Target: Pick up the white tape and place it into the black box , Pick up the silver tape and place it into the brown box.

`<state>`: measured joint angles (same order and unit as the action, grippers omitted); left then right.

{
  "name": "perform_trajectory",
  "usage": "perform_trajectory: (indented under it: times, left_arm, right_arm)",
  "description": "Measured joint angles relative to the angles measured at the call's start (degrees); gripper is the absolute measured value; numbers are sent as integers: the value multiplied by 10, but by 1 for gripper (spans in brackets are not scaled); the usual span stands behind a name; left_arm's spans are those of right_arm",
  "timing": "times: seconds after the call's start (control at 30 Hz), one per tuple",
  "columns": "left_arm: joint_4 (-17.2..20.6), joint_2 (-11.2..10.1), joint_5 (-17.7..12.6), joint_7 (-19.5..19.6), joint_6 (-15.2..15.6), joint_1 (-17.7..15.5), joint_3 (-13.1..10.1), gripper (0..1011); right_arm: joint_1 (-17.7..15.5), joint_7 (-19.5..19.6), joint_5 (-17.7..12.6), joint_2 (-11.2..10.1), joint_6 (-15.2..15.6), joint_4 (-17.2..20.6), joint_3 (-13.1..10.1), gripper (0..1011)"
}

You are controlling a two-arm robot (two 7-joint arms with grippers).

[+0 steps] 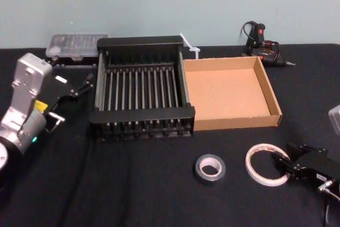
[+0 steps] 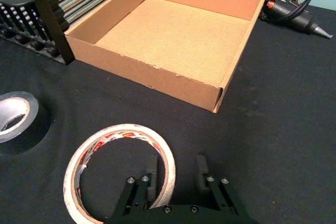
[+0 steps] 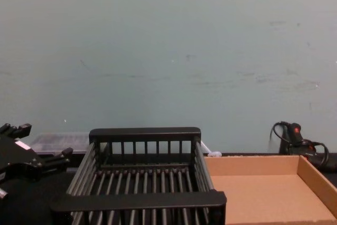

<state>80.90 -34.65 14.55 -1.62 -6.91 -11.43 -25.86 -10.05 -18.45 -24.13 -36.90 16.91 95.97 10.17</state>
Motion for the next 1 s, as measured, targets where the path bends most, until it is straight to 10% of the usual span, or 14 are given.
perform_trajectory:
  times: [0.37, 1.0]
  left_arm:
    - [0, 0, 0, 0, 0, 0, 0, 1001]
    - [0, 0, 0, 0, 0, 0, 0, 1001]
  right_arm:
    - [0, 0, 0, 0, 0, 0, 0, 123]
    - [0, 0, -1, 0, 0, 0, 0, 94]
